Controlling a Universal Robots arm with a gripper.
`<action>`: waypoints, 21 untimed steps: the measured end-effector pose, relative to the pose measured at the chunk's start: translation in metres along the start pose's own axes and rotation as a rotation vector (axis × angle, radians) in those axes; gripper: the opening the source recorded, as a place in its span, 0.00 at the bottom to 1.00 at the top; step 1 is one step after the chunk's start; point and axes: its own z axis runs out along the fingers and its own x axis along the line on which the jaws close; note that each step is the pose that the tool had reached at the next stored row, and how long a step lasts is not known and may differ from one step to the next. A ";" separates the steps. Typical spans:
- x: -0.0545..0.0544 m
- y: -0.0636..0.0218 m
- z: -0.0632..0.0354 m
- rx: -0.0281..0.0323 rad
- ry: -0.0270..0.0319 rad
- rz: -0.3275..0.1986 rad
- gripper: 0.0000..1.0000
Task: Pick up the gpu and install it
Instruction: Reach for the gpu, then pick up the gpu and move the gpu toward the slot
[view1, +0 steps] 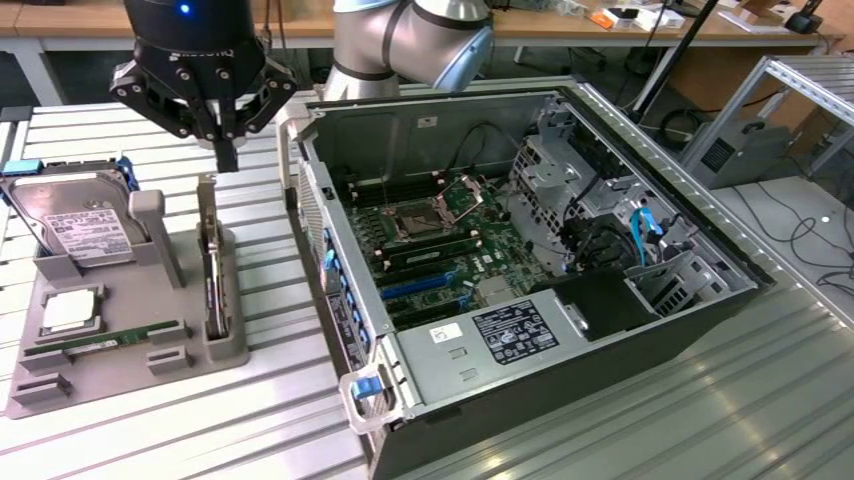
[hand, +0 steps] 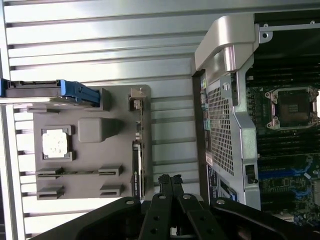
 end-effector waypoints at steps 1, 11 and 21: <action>0.001 -0.0001 0.0000 0.0000 0.0000 0.000 0.11; 0.005 -0.0004 -0.0001 0.0000 0.0000 0.000 0.11; 0.005 -0.0004 -0.0001 0.0000 0.0000 0.000 0.11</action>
